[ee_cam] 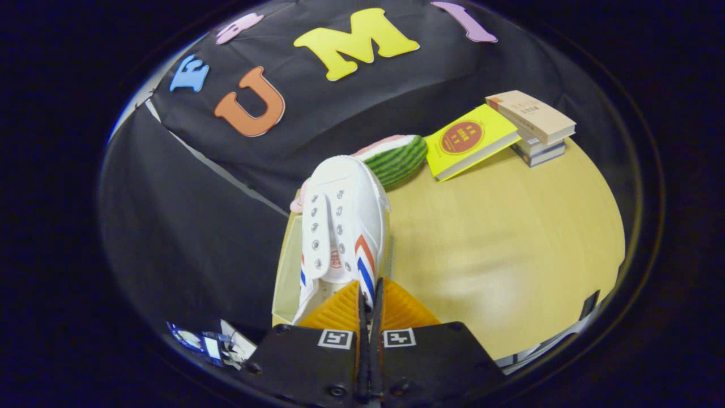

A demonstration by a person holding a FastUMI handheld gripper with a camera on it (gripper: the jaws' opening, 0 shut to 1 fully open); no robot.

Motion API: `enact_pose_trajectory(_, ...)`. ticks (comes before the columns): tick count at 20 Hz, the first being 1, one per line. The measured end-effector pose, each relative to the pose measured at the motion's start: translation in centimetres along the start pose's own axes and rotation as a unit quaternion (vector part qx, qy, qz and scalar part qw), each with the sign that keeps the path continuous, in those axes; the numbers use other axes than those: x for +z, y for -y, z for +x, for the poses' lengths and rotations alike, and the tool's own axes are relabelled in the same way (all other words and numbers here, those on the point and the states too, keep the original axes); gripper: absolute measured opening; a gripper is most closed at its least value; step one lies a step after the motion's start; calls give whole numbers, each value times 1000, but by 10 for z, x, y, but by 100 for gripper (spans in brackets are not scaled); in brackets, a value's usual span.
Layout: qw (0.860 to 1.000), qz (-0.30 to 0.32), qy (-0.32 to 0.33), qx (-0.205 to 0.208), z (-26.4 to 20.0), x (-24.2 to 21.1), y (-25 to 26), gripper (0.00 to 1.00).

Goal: Open the storage box then place both shoes into the box .Put the left shoe in first, then the right shoe, with the right side of both shoes facing outward in a uniform manner.

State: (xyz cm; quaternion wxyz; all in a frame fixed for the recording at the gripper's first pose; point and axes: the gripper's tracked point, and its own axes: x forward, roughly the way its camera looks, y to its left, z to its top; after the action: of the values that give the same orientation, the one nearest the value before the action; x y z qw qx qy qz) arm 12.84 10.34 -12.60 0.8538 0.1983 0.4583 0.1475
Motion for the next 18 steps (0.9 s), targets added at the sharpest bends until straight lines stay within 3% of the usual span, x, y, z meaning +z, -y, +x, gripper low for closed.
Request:
enact_pose_trajectory(3, 999, 31, 12, 31, 21, -6, -44, 6)
enact_pose_trajectory(5, 998, 34, 33, 29, 33, -9, -56, 6)
enact_pose_trajectory(10, 997, 58, 49, 19, 64, -24, -60, 6)
enact_pose_trajectory(13, 997, 46, 53, -3, 75, -32, -48, 6)
enact_pose_trajectory(18, 998, 32, 49, 0, 91, -45, -45, 9)
